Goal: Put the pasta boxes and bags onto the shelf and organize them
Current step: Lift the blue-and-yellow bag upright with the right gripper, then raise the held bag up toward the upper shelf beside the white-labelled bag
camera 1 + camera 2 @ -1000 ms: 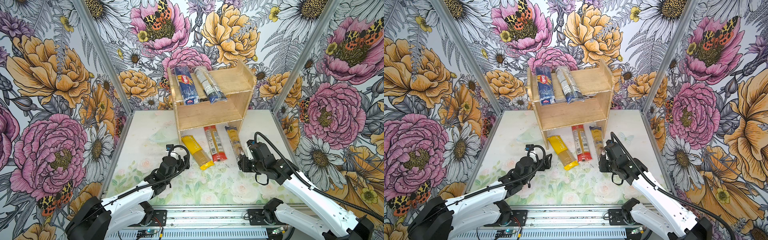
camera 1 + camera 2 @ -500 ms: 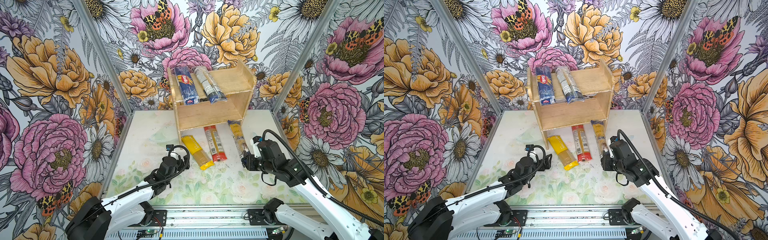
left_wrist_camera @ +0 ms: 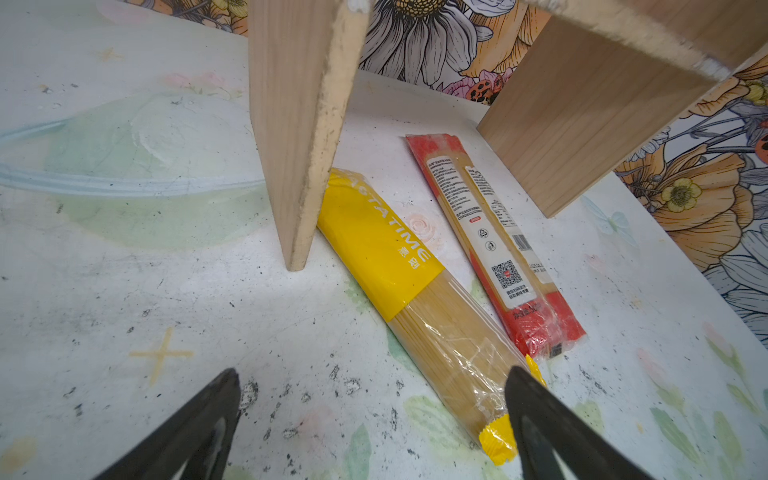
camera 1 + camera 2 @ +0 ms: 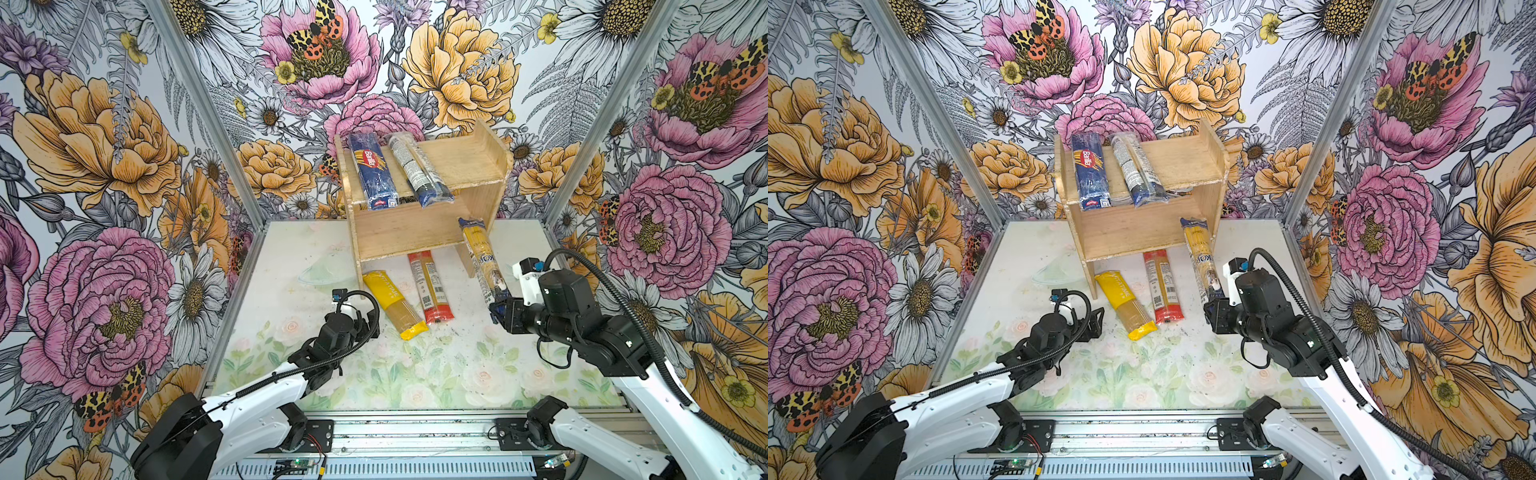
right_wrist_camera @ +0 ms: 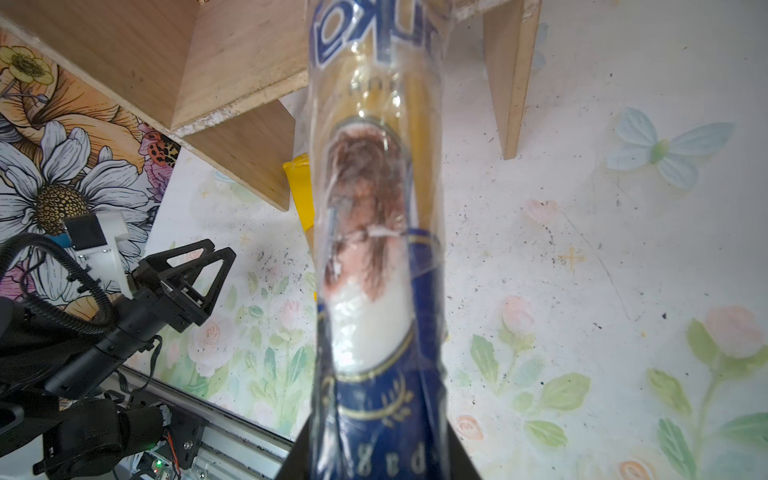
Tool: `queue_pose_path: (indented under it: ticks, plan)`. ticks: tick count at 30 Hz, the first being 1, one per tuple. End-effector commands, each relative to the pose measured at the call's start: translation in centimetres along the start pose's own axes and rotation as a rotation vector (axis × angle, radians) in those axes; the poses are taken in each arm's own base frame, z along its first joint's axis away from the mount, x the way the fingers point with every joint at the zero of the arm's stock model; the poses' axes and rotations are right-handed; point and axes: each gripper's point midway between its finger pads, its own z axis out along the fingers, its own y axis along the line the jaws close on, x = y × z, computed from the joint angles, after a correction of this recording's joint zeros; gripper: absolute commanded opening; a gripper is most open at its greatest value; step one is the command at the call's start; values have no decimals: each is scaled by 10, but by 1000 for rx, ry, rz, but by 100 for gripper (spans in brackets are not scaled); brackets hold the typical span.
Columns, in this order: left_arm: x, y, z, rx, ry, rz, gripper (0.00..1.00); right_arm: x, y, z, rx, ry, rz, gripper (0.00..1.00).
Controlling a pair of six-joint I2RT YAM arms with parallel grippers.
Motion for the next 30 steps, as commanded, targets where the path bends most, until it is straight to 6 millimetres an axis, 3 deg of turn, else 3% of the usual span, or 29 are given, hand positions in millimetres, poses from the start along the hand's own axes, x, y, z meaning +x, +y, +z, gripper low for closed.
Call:
queue_pose_path:
  ticks: [1, 8, 22, 30]
  plan:
    - [-5, -9, -4, 50, -28, 29, 99, -49, 27, -44, -113, -231, -36, 0]
    - [-6, -22, -3, 111, -21, 69, 99, -54, 35, -58, -149, -250, -47, 0]
    - [2, -38, 0, 193, 14, 103, 99, -67, 56, -106, -254, -329, -94, 0]
    - [4, -48, -1, 245, 24, 142, 99, -75, 58, -114, -247, -345, -108, 0]
